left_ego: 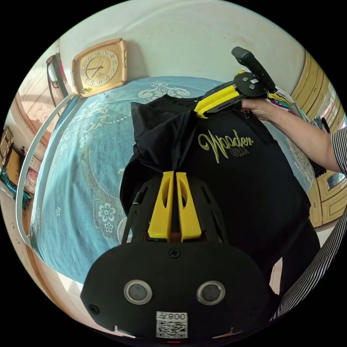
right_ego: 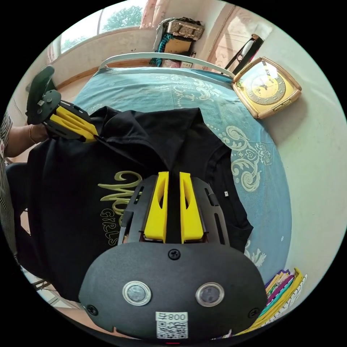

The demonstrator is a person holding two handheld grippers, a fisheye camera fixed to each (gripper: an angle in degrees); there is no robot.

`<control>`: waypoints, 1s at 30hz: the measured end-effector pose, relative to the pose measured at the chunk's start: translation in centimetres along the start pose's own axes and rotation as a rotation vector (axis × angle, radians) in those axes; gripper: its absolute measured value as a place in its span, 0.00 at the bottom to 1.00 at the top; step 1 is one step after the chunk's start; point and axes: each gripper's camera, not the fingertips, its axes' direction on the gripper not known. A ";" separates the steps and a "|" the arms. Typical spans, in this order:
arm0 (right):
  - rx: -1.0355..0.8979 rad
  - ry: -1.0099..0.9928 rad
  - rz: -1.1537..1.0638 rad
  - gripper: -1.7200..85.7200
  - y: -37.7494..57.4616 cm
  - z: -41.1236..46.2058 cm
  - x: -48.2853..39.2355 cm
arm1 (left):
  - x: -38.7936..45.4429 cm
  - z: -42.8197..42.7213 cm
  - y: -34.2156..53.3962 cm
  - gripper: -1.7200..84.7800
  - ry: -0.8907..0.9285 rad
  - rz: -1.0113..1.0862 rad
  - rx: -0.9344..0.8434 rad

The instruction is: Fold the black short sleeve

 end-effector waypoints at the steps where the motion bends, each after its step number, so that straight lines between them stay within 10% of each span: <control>1: 0.010 -0.066 0.033 0.08 0.3 -0.3 1.1 | -0.2 0.0 0.0 0.04 0.007 0.002 -0.002; 6: 0.156 -0.401 0.198 0.04 1.5 -1.7 6.2 | -2.6 -1.1 0.7 0.04 0.101 -0.027 0.047; 14: -0.084 -0.406 0.003 0.02 -2.3 3.6 3.4 | -7.8 1.5 -0.8 0.03 0.101 -0.128 -0.016; 30: 0.154 -0.582 0.379 0.13 -5.8 5.3 18.4 | -23.5 2.2 5.3 0.12 0.535 -0.590 0.144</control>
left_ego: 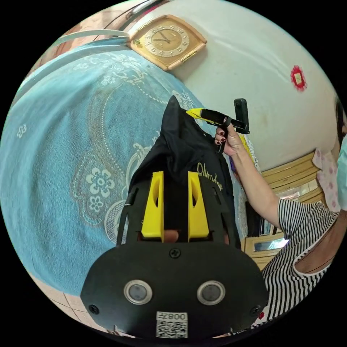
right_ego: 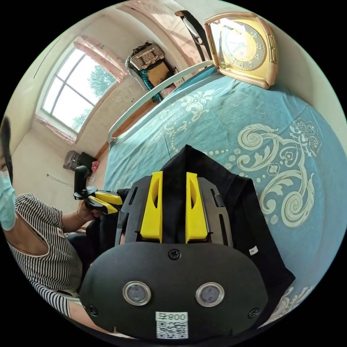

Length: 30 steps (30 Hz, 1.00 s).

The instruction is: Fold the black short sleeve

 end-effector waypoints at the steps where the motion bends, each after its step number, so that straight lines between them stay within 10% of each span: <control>1: -0.014 -0.006 0.015 0.13 -0.8 0.5 0.8 | -0.6 -0.2 -0.1 0.12 0.021 -0.016 0.006; 30: -0.261 -0.249 0.075 0.04 -10.3 3.9 8.7 | -12.4 -6.5 -3.0 0.03 0.191 -0.241 0.210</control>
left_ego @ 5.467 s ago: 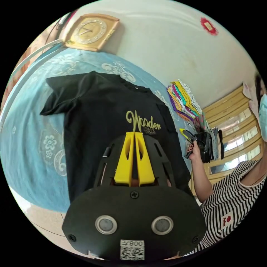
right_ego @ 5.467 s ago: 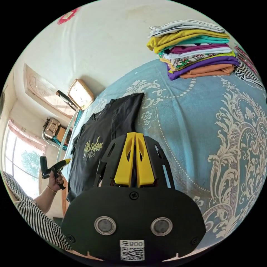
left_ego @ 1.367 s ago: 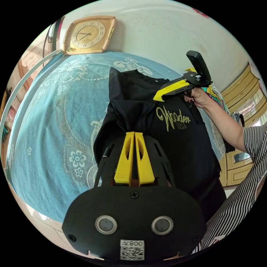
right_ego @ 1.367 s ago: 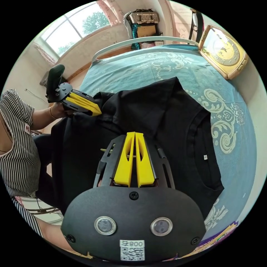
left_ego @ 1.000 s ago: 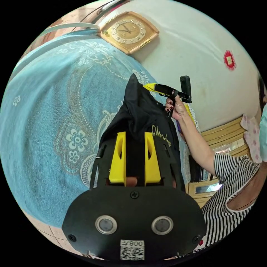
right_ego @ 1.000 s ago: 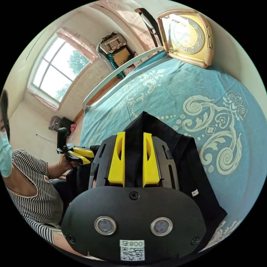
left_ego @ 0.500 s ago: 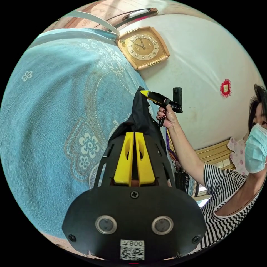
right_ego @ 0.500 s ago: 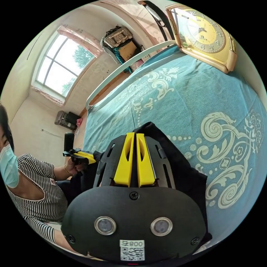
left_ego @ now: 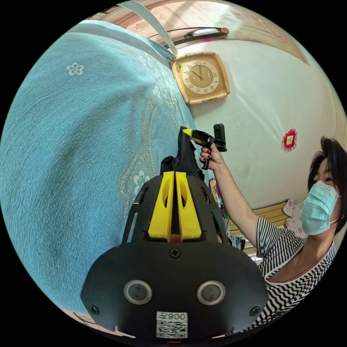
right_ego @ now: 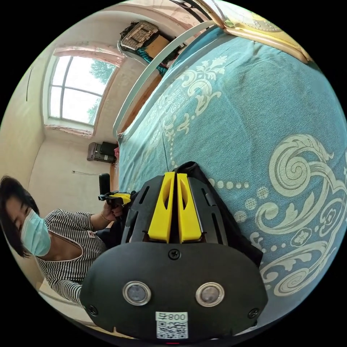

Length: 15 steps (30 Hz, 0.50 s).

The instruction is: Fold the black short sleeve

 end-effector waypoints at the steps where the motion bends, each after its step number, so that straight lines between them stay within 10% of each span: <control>1: 0.016 -0.024 0.012 0.04 0.4 -0.4 0.4 | 0.1 0.0 0.0 0.03 0.000 0.002 -0.002; 15: 0.107 0.150 -0.109 0.02 12.8 1.8 -8.6 | 10.0 6.8 -0.8 0.02 -0.279 0.458 -0.249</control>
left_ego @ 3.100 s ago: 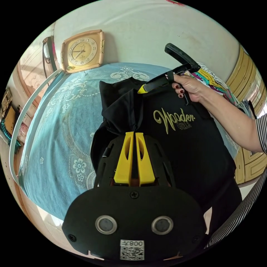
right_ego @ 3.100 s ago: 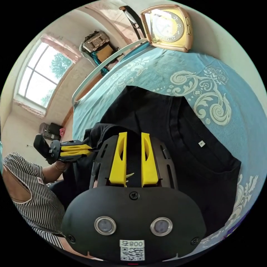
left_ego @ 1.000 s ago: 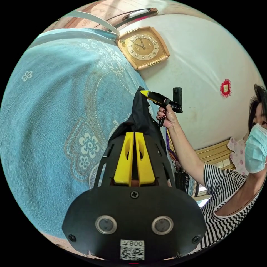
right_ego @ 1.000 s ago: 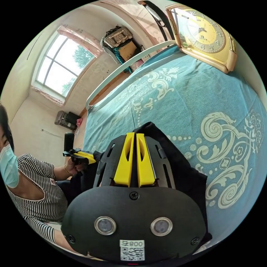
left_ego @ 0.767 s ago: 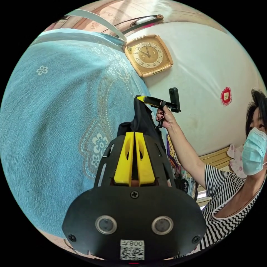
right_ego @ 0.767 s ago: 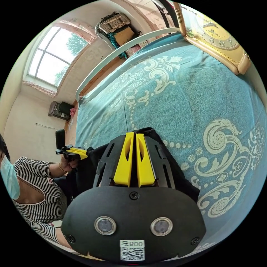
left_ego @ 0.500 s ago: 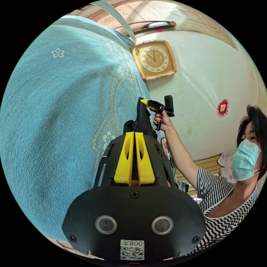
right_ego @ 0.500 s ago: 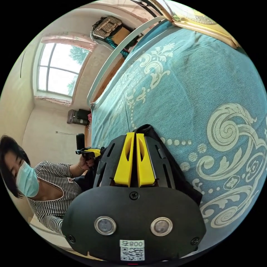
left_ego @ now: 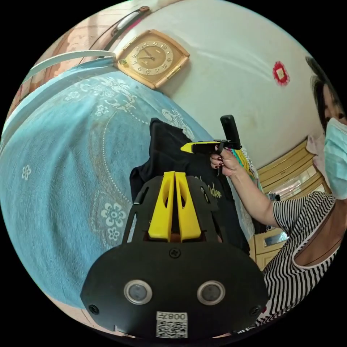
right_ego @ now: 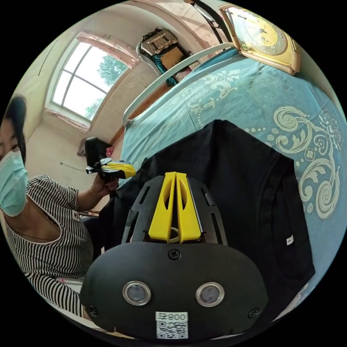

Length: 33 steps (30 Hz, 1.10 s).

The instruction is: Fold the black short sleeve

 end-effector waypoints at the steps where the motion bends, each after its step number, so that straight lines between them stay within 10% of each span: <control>1: -0.056 0.066 0.006 0.02 0.1 1.3 -0.3 | 0.5 0.8 -0.3 0.02 -0.039 0.024 -0.049; 33: 0.266 0.388 0.238 0.04 15.7 -1.2 -9.1 | 13.1 6.6 -2.3 0.08 -0.107 0.235 -0.098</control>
